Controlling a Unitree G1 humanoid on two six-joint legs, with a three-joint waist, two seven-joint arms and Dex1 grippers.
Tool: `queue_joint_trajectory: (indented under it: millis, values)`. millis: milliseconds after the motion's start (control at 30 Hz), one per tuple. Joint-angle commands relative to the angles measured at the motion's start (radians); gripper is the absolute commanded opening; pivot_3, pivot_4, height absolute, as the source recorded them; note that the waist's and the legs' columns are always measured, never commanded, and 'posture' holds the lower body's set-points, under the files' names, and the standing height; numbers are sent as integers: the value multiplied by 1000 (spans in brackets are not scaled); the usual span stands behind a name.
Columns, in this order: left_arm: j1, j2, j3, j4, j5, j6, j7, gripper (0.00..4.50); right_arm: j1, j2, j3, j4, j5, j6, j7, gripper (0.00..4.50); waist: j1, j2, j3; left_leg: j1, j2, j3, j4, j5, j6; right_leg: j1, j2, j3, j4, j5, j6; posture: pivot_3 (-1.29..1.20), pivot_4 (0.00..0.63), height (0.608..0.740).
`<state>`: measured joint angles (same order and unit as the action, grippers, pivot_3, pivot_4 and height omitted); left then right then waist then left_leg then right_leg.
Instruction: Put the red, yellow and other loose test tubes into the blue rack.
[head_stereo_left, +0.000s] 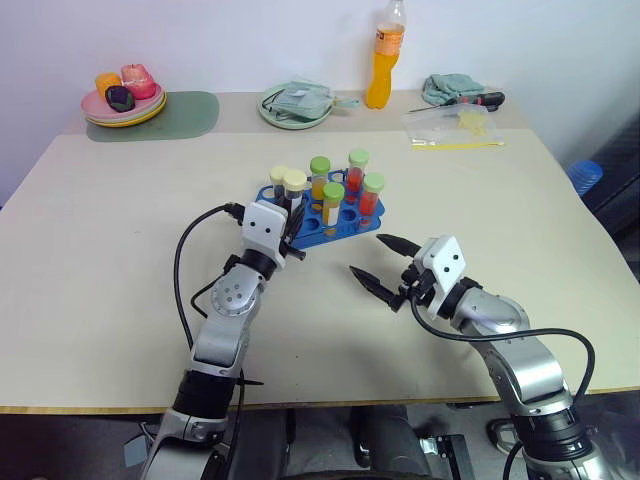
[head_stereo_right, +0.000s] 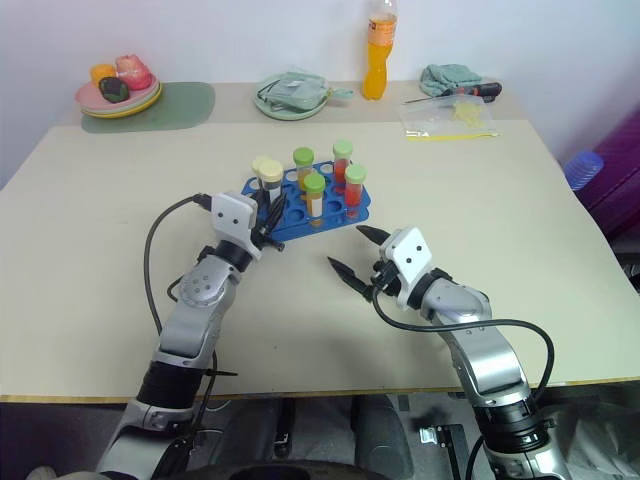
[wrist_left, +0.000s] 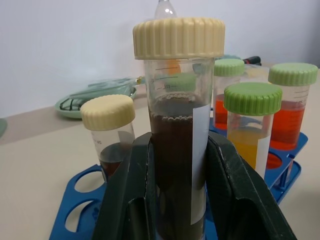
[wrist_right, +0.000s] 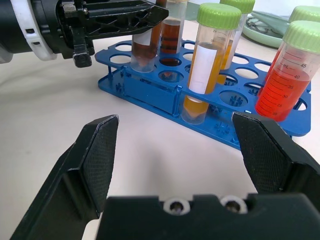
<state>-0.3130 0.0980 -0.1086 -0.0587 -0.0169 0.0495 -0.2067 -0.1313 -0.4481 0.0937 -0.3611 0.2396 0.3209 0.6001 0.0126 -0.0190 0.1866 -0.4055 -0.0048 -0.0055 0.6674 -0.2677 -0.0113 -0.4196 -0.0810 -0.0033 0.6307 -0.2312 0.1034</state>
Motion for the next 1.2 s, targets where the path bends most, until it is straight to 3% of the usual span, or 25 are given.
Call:
queue_joint_trajectory:
  millis: [33, 567, 800, 933, 1067, 1200]
  values:
    - [-5, -8, -3, 1, -8, -12, -10, 864, 0, 6, 3, -46, 3, -12, 0, 4027, 0, 0, 0, 0, 0, 0, 0, 0, 0, 0, 0, 0, 0, 0, 0, 0, 150, 740]
    - [-12, -32, 7, 32, -11, -26, -9, 864, 0, 6, 9, -49, 1, -13, 0, 4027, 0, 0, 0, 0, 0, 0, 0, 0, 0, 0, 0, 0, 0, 0, 0, 0, 150, 740]
    - [24, -2, 28, -27, -30, -16, -24, 4255, 2, -9, -6, -55, 0, -14, 5, 4027, -1, 0, 0, 0, 0, 0, 0, 0, 0, 0, 0, 0, 0, 0, 0, 0, 150, 740]
    - [88, 82, 91, -158, -102, 58, -86, 4255, 4, -56, -76, -68, 39, 3, 32, 4027, -3, 0, 0, 0, 1, 0, 0, 0, 0, 0, 0, 0, 0, 0, 0, 0, 150, 740]
    - [209, 256, 198, -305, -230, 179, -228, 4255, 36, -150, -222, -63, 142, 58, 100, 4027, -3, 1, 0, 0, 2, 0, 0, 0, 0, 0, 0, 0, 0, 0, 0, 0, 150, 740]
    - [339, 439, 357, -328, -321, 236, -359, 4255, 100, -261, -373, -14, 222, 108, 185, 4027, 0, 1, 0, 0, 3, 0, 0, 0, 0, 0, 0, 0, -1, -1, -2, 0, 150, 740]
